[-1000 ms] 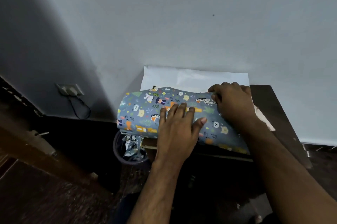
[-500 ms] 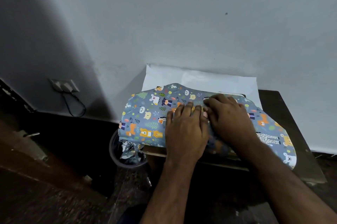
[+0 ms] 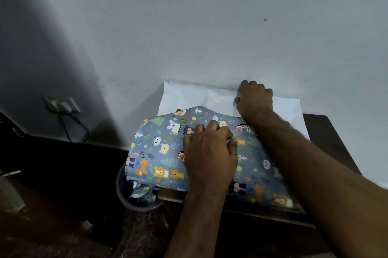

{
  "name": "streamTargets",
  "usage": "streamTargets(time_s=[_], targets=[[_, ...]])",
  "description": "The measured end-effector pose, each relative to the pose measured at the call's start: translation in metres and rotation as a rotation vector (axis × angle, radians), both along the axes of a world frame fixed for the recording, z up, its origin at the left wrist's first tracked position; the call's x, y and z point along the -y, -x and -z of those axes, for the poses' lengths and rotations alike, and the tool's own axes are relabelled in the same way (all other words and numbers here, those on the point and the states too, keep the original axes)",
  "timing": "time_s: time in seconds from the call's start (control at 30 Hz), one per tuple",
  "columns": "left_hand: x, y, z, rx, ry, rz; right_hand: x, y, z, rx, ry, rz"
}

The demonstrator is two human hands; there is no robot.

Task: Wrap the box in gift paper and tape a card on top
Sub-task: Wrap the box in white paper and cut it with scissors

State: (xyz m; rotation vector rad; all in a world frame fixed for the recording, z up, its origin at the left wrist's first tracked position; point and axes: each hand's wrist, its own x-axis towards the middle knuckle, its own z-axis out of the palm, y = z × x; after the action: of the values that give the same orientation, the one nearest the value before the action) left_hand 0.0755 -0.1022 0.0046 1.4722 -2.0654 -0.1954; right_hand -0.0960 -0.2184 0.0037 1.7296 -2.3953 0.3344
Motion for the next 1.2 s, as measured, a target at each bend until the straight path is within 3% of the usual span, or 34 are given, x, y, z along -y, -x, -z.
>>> streamTargets(time_s=[0.27, 0.43, 0.6, 0.93, 1.2], targets=[[0.009, -0.001, 0.011, -0.033, 0.076, -0.003, 0.02, 0.007, 0.007, -0.09, -0.042, -0.029], [0.005, 0.003, 0.011, 0.017, 0.097, -0.032, -0.001, 0.006, -0.007, -0.21, 0.387, -0.128], [0.0, 0.006, 0.004, 0.002, 0.062, -0.021, -0.043, -0.003, -0.016, -0.279, 0.574, -0.288], [0.001, 0.002, 0.002, -0.003, 0.099, 0.042, -0.107, -0.045, -0.047, -0.197, 0.561, -0.395], [0.0, -0.005, 0.002, 0.002, -0.024, 0.04, -0.129, -0.047, -0.017, -0.368, 0.517, -0.438]])
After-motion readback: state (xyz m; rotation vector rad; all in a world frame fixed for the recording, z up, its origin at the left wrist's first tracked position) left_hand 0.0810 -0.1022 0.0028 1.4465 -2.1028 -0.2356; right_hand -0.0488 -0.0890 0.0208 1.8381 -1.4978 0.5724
